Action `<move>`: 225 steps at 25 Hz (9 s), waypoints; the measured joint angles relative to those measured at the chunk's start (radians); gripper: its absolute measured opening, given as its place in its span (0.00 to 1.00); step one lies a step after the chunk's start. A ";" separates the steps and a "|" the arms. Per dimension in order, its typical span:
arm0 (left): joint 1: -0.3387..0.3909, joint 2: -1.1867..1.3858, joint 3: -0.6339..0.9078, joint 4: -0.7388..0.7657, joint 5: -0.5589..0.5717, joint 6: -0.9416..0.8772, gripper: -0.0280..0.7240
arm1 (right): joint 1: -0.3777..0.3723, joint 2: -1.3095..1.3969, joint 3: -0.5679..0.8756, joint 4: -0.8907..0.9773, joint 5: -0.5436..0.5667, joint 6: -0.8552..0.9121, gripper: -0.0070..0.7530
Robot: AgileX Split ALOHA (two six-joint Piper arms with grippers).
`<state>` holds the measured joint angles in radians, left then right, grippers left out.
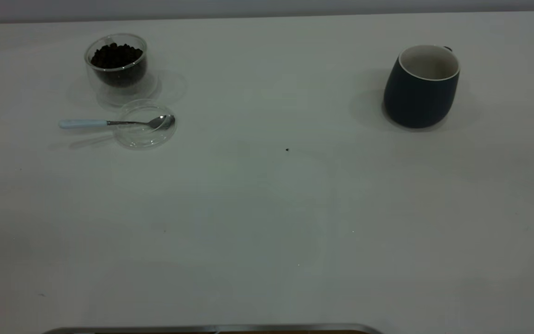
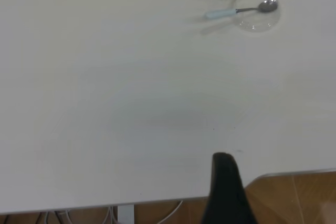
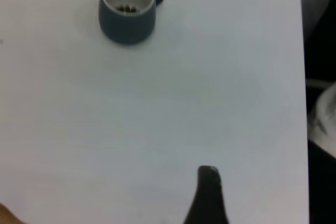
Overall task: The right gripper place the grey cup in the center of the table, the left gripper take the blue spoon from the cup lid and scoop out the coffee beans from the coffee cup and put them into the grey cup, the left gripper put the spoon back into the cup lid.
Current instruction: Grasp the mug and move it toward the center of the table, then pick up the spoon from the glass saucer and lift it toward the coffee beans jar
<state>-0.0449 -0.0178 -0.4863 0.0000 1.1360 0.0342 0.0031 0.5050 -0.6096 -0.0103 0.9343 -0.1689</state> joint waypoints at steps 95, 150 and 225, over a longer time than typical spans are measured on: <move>0.000 0.000 0.000 0.000 0.000 0.000 0.82 | 0.535 1.240 -0.616 0.198 -0.321 -0.459 0.79; 0.000 0.000 0.000 0.000 0.000 -0.001 0.82 | -0.005 -0.457 0.128 0.144 0.208 -0.026 0.79; 0.283 1.789 -0.423 -0.751 -0.496 0.704 0.98 | -0.010 -0.511 0.131 0.148 0.202 -0.033 0.79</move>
<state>0.2384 1.7713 -0.9097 -0.7508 0.6395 0.7385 -0.0065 -0.0065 -0.4790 0.1373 1.1362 -0.2023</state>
